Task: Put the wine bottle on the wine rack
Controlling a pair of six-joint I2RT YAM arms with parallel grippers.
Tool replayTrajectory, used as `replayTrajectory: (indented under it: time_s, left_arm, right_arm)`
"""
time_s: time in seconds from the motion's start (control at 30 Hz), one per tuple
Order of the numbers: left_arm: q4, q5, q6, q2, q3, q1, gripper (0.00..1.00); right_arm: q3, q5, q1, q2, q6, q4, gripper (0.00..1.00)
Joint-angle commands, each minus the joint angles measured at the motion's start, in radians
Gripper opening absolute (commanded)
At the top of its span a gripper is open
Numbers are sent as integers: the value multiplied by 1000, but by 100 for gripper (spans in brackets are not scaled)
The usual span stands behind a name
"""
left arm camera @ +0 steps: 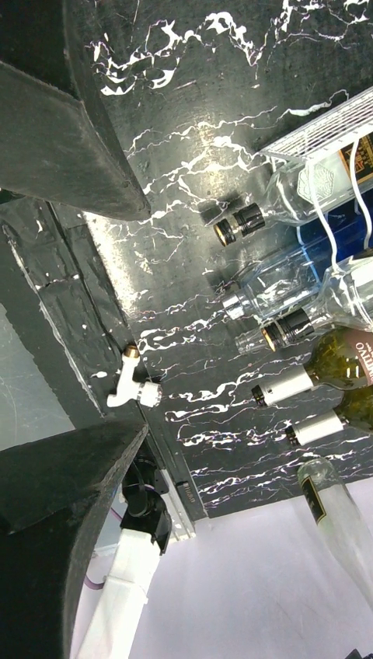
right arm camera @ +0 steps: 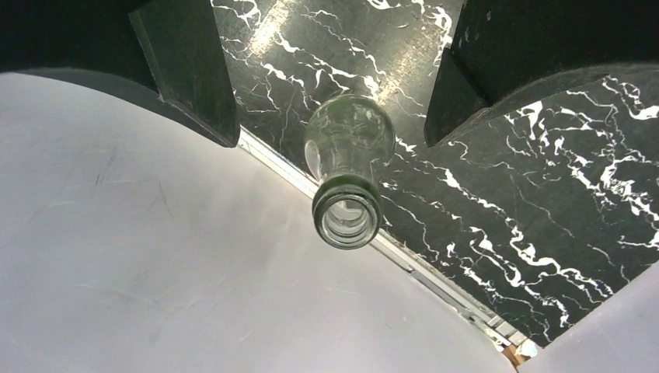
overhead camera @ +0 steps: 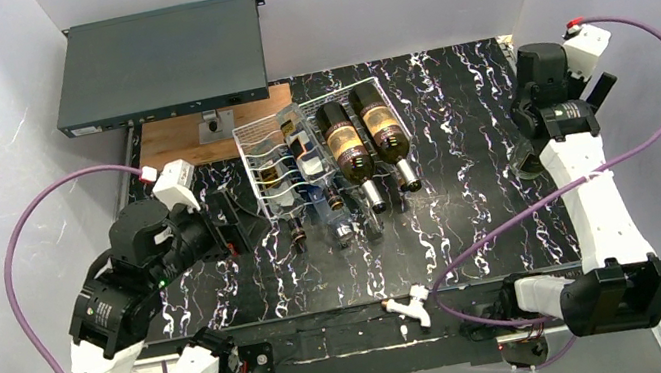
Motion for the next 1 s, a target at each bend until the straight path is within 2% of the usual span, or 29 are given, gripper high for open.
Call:
replayTrajectory:
  time_s: [0.0, 0.2, 0.37, 0.7, 0.77, 0.87, 0.97]
  left_arm:
    - [-10, 34, 23, 18, 30, -4, 98]
    - [-10, 60, 24, 36, 38, -3, 98]
    - [-6, 92, 21, 75, 69, -2, 98]
    - [-5, 107, 11, 100, 93, -2, 98]
    - [-5, 107, 8, 104, 92, -2, 98]
    - [-3, 110, 1, 105, 89, -2, 98]
    - [2, 108, 0, 106, 86, -2, 98]
  right_arm:
    - [-22, 60, -35, -24, -7, 74, 98]
    - [-74, 48, -104, -15, -35, 163, 99]
    - [-97, -71, -168, 21, -22, 248, 98]
    - [-151, -233, -175, 76, -50, 413, 98]
    - [-153, -242, -174, 90, -62, 420, 93]
    - [-151, -250, -174, 103, -74, 424, 72]
    - [-167, -255, -174, 102, -88, 453, 70]
